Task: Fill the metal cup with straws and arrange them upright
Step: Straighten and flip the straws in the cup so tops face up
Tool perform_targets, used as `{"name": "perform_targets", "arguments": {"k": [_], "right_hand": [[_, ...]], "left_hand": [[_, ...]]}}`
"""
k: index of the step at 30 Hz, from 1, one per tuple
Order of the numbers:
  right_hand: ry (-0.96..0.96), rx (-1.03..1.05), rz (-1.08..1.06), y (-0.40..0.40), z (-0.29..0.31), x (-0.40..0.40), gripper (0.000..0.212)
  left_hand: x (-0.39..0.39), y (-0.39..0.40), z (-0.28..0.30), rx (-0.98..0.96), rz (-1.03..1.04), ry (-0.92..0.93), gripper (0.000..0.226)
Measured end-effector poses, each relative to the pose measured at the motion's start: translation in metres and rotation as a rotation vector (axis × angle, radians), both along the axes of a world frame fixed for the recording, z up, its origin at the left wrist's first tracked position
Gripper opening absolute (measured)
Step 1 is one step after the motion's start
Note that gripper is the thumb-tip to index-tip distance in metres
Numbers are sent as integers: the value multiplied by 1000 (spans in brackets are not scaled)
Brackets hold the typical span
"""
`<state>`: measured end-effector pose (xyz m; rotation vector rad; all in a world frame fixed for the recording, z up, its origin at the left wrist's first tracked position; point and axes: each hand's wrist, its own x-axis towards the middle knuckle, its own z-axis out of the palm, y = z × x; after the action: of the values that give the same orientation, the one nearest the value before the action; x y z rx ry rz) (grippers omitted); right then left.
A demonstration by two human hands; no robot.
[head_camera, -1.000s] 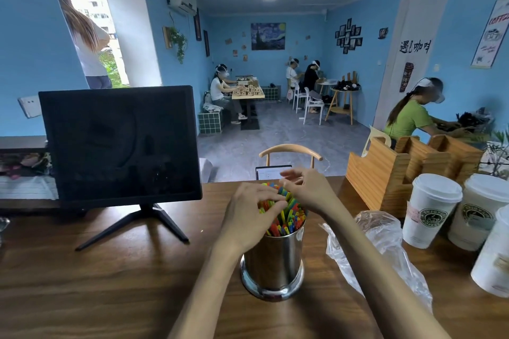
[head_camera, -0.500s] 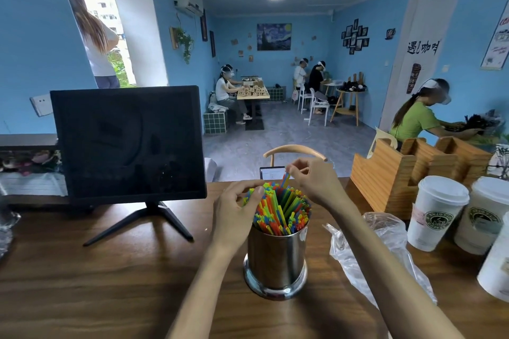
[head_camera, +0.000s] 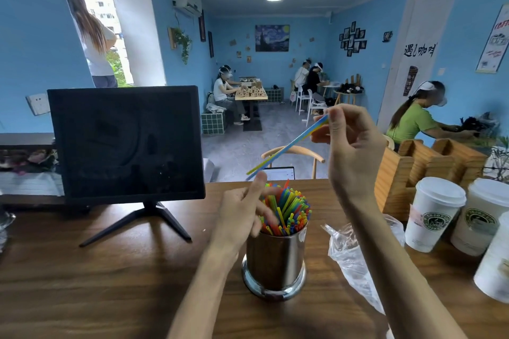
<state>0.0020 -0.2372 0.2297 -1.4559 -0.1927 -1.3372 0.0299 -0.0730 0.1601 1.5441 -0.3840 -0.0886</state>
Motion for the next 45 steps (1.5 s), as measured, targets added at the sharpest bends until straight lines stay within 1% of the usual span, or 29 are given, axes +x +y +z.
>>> {"name": "perform_targets", "arguments": {"k": [1,3,5,7,8,9,10,11,13,14,16,17,19,22,25,26,29,36,39,43,45], "right_hand": [[19,81,50,1,-2,1,12],[88,173,111,3,-13,4,15],[177,241,184,5,-29,8,16],[286,308,252,6,-46,9,17],[354,309,267,6,-56,10,18],[437,259,262,4,-65,9,20],[534,146,239,2,-74,10,22],[633,-13,203,0,-83,10,24],[793,-319,123,-1,-95,11,25],[832,-426,80,0,-96,10,23],[819,-540,35,3,-93,9,15],[777,-560,59,6,-90,7,14],[678,-570,139,10,-87,7,18],[583,-554,155,14,-87,10,15],[583,-539,143,12,-86,13,10],[594,-548,147,10,-86,14,9],[625,-565,163,9,-84,15,7],[640,-554,183,9,-82,14,8],[645,-546,174,8,-80,12,9],[652,-519,185,4,-79,10,9],[680,-502,184,2,-79,10,11]], "left_hand": [[-3,-1,4,-54,-42,38,58],[-3,-5,8,-234,-24,83,50],[-1,-6,10,-433,88,89,37],[4,-5,10,-534,187,69,25],[6,-3,9,-574,219,65,23],[8,-2,9,-612,246,64,21],[11,0,9,-640,271,58,18],[13,1,9,-649,298,43,16],[17,2,7,-592,367,-37,13],[19,3,6,-542,402,-100,10],[21,3,4,-432,443,-239,8],[20,3,5,-388,446,-287,10],[18,2,7,-344,445,-339,17],[14,2,14,-299,460,-421,38],[12,6,19,-267,462,-508,69],[13,8,20,-241,462,-545,73],[11,11,22,-207,436,-578,63],[11,10,28,-277,404,-600,53],[11,7,31,-284,396,-624,43],[12,1,32,-282,364,-665,44],[12,0,32,-339,365,-653,37]]}}
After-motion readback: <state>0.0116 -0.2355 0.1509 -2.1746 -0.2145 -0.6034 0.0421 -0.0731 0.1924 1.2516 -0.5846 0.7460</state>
